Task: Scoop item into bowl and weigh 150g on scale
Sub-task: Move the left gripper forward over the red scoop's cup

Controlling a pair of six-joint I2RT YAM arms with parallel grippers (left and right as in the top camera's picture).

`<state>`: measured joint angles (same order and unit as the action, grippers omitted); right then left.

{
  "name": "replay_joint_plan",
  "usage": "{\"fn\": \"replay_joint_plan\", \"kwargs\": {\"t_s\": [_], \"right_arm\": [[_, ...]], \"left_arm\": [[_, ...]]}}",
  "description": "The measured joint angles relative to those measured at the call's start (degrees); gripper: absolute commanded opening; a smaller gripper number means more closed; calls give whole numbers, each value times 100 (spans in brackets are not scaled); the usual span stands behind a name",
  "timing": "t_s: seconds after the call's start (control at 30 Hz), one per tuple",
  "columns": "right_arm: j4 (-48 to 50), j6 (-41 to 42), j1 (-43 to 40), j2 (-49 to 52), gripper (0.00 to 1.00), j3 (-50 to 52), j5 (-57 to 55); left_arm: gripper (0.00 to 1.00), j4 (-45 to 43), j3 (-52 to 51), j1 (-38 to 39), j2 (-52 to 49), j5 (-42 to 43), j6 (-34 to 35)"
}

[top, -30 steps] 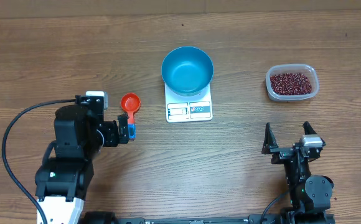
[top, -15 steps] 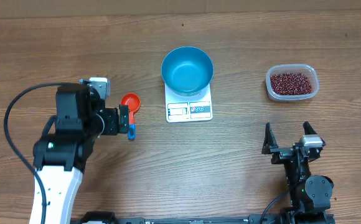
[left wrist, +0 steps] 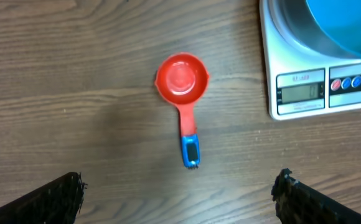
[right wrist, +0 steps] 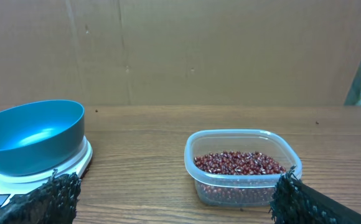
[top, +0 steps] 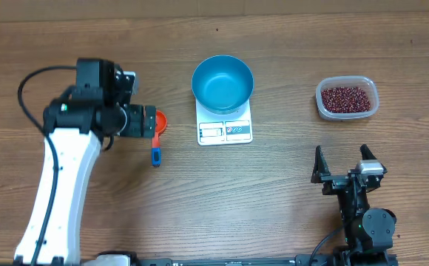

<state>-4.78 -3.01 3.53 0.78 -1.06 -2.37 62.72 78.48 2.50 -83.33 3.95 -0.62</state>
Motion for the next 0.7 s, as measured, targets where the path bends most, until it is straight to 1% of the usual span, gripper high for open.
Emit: {"fn": "replay_joint_plan", "kwargs": {"t_s": [0.13,0.33,0.7], "right_arm": [[0,0,0,0,100,0,-2],[0,2,0,0,100,0,2],[0,2,0,0,100,0,-2]], "left_arm": [[100,221,378,0,-474,0,-9],[99,398,409,0,-863,2,-66],[100,398,409,0,-1027,9,-87]]}}
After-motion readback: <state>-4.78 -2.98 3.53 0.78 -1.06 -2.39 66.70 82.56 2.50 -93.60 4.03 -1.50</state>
